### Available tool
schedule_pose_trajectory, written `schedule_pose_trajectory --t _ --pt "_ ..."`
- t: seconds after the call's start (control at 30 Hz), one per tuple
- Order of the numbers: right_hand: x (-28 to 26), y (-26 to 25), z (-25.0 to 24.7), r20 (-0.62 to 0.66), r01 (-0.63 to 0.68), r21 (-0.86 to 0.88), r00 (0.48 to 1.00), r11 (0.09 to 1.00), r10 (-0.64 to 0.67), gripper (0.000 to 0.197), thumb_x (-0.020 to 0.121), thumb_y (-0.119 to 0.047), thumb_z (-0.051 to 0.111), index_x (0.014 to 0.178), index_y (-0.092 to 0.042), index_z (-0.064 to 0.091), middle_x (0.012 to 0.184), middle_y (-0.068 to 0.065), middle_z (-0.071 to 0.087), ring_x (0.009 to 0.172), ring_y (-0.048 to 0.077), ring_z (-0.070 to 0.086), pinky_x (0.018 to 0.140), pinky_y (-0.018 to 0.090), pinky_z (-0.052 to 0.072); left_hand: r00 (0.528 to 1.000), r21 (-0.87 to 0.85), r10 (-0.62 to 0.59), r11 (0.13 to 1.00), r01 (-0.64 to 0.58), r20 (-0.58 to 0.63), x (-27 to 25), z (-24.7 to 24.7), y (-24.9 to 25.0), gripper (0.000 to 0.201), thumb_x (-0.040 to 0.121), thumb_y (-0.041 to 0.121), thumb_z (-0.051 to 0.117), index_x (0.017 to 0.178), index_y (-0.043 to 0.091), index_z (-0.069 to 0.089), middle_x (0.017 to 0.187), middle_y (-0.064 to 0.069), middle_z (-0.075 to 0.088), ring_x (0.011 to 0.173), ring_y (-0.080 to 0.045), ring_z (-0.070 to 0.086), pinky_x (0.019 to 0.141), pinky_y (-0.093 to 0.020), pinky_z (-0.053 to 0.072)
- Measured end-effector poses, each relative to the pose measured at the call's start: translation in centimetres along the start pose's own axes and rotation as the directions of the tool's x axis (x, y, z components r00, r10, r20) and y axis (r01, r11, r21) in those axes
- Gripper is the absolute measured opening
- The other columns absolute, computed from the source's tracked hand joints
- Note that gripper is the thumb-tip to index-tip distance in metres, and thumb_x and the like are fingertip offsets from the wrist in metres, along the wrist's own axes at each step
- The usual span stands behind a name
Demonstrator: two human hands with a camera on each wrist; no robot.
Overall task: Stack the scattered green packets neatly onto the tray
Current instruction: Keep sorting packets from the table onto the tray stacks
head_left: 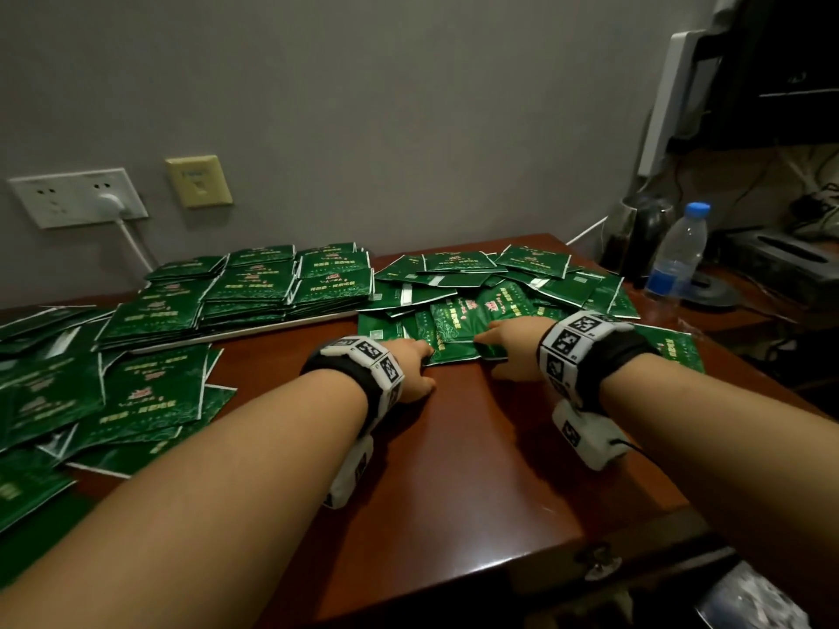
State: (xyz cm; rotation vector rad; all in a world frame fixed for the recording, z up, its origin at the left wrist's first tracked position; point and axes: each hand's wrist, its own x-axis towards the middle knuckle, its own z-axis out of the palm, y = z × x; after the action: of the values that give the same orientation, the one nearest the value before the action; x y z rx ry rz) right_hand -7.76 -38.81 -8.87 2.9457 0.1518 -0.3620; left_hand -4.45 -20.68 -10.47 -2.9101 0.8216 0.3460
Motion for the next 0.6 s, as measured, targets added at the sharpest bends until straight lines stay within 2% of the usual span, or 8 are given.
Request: schedule_pose_trajectory --t 0.07,0.17,0.23,0.3,0.4,0.5,0.57,0.6 --pt "-0.7 -1.3 0.0 -0.020 0.041 0.008 0.999 0.999 -0.040 0.052 0.089 -0.037 0.059 0.139 -0.026 0.049 0.140 -0.001 0.050 0.122 0.026 0.053 0.099 0.039 0.047 1.000 -0.017 0.006 1.000 -0.006 -0.023 -1.8 0.4 -0.4 0.059 0.094 0.043 0.053 0.146 0.019 0.037 0.141 -0.005 0.048 0.122 -0.025 0.052 0.096 -0.033 0.046" --pt "-1.6 -3.5 0.0 -0.047 0.118 0.043 0.992 0.992 -0.116 0.048 0.090 -0.035 0.058 0.137 -0.024 0.053 0.137 -0.001 0.056 0.121 0.024 0.055 0.100 0.037 0.047 1.000 -0.011 -0.002 1.000 0.002 -0.012 -4.7 0.6 -1.4 0.051 0.092 0.041 0.056 0.137 0.018 0.045 0.133 -0.007 0.053 0.114 -0.027 0.056 0.088 -0.033 0.049" --pt "-2.5 -5.1 -0.4 -0.071 0.197 0.077 0.979 0.977 -0.192 0.039 0.091 -0.028 0.056 0.130 -0.023 0.060 0.128 -0.001 0.062 0.115 0.023 0.059 0.097 0.033 0.048 1.000 0.026 -0.015 1.000 0.014 0.026 -6.9 0.2 -2.2 0.040 0.090 0.037 0.058 0.124 0.017 0.051 0.119 -0.007 0.058 0.102 -0.026 0.059 0.076 -0.031 0.048" --pt "-3.2 -6.3 -1.0 -0.100 0.263 0.128 0.963 0.956 -0.251 0.029 0.093 -0.024 0.055 0.119 -0.026 0.068 0.117 -0.008 0.067 0.105 0.016 0.062 0.088 0.022 0.046 0.999 0.073 -0.024 0.997 0.021 0.041 -8.5 -0.5 -2.9 0.025 0.090 0.034 0.058 0.107 0.015 0.058 0.099 -0.005 0.060 0.087 -0.024 0.057 0.066 -0.027 0.042" --pt "-3.8 -7.5 -1.8 -0.185 0.287 0.203 0.950 0.936 -0.251 0.021 0.092 -0.021 0.055 0.098 -0.028 0.074 0.102 -0.010 0.071 0.093 0.010 0.064 0.082 0.021 0.048 0.997 0.108 -0.071 0.992 0.072 -0.013 -10.7 -1.1 -4.2 0.018 0.089 0.029 0.057 0.088 0.014 0.066 0.081 -0.004 0.061 0.079 -0.026 0.060 0.056 -0.024 0.037" --pt "-3.1 -8.2 -2.3 -0.260 0.237 0.229 0.950 0.944 -0.175 0.017 0.090 -0.024 0.057 0.101 -0.024 0.070 0.104 -0.007 0.068 0.097 0.014 0.063 0.080 0.026 0.051 0.989 0.017 -0.116 0.993 0.118 -0.088 -11.6 -0.9 -5.8 0.016 0.088 0.025 0.055 0.076 0.015 0.060 0.078 -0.006 0.060 0.075 -0.027 0.058 0.060 -0.029 0.044" --pt "-2.4 -9.0 -2.6 -0.242 0.153 0.239 0.966 0.959 -0.094 0.033 0.090 -0.039 0.059 0.118 -0.021 0.060 0.113 -0.002 0.064 0.103 0.017 0.061 0.081 0.029 0.050 0.984 -0.005 -0.154 0.988 0.154 -0.091 -11.7 -0.6 -6.7 0.009 0.087 0.025 0.059 0.086 0.017 0.057 0.092 -0.005 0.058 0.082 -0.025 0.057 0.069 -0.033 0.050" --pt "-2.0 -9.5 -2.8 -0.206 0.102 0.236 0.977 0.966 -0.053 0.045 0.090 -0.046 0.058 0.126 -0.019 0.053 0.116 0.000 0.062 0.104 0.019 0.060 0.082 0.031 0.050 0.978 -0.007 -0.187 0.982 0.188 -0.087 -11.6 -0.2 -7.1 0.018 0.084 0.029 0.064 0.097 0.018 0.056 0.102 -0.006 0.055 0.089 -0.025 0.057 0.075 -0.035 0.052"
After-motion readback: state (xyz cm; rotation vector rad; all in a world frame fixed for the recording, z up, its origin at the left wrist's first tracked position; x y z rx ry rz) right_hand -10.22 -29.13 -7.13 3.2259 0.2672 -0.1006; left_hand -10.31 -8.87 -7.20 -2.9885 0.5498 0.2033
